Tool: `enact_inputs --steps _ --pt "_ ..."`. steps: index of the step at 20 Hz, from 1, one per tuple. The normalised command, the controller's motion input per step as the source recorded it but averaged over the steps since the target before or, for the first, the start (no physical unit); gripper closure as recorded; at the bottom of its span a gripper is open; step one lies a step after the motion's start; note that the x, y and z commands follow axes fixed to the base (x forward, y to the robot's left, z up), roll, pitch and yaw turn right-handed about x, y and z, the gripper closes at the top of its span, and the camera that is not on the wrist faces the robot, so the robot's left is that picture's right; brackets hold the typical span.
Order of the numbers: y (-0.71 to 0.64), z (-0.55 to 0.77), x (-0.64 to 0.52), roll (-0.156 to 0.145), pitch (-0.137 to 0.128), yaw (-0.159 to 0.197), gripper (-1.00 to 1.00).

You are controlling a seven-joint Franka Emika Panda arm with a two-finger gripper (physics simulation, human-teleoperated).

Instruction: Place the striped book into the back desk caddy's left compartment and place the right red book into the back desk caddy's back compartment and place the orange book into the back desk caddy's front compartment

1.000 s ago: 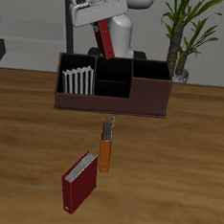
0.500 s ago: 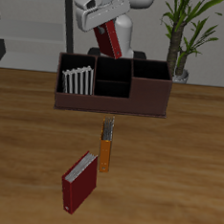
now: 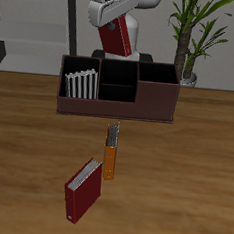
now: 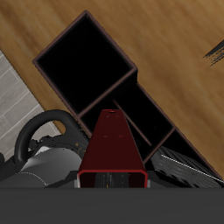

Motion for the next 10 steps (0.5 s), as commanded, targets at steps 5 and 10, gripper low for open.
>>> enact_inputs --steps 5,10 --pt "0.15 0.01 0.14 -0.044 -0.013 0.233 1.0" --pt "-0.04 -0.13 -0.01 -0.001 -0.016 0.225 1.0"
